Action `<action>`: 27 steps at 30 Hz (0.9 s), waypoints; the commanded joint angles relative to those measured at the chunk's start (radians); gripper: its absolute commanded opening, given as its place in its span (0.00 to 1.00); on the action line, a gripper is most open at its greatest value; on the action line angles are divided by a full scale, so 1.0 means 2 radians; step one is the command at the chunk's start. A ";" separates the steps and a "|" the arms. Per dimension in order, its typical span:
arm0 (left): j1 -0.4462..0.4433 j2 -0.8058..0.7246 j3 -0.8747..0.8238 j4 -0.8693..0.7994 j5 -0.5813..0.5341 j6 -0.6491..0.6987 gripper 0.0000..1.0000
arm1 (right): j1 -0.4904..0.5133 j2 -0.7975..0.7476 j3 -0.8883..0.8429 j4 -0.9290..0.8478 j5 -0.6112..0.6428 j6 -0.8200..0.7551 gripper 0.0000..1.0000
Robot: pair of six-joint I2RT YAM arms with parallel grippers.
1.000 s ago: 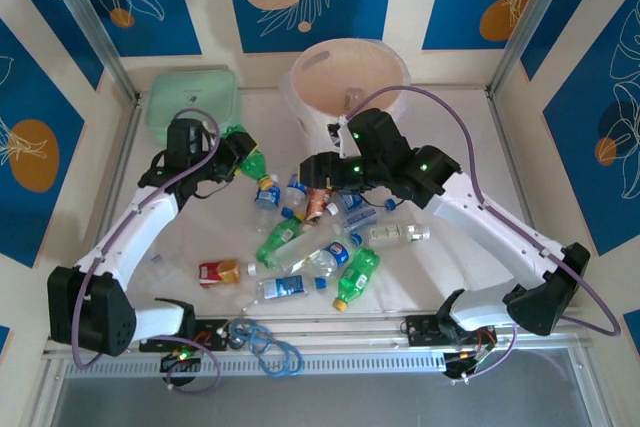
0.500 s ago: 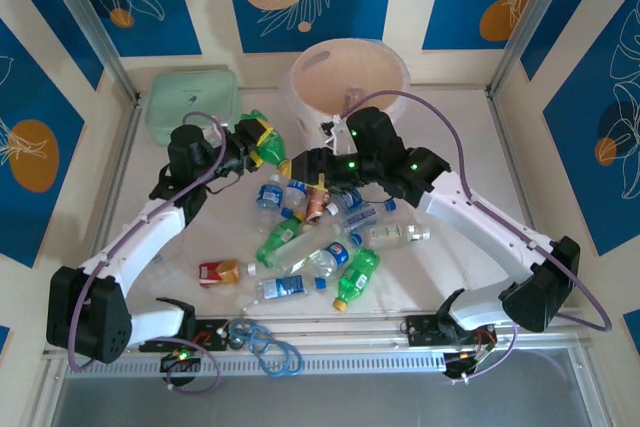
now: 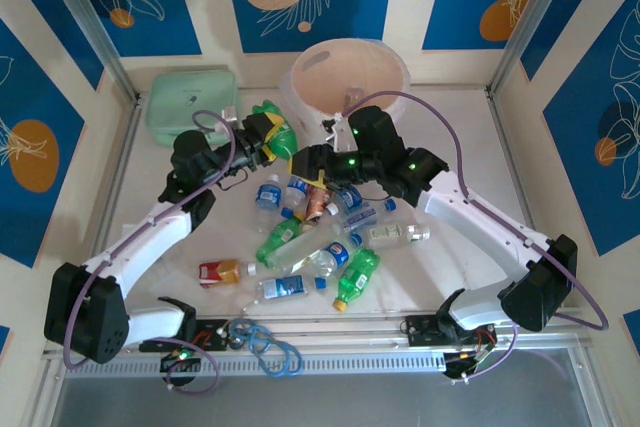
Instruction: Put the plastic bottles in the bin
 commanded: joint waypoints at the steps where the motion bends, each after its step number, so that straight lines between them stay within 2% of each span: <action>1: -0.008 0.005 -0.003 0.034 0.010 -0.007 0.57 | -0.007 -0.006 -0.005 0.011 -0.011 0.004 0.58; 13: -0.021 0.016 -0.013 0.062 0.013 -0.018 0.56 | -0.014 -0.006 -0.006 0.016 -0.013 0.002 0.48; 27: -0.026 0.023 -0.016 0.060 0.016 -0.015 0.56 | -0.015 -0.009 -0.003 0.005 -0.007 -0.002 0.26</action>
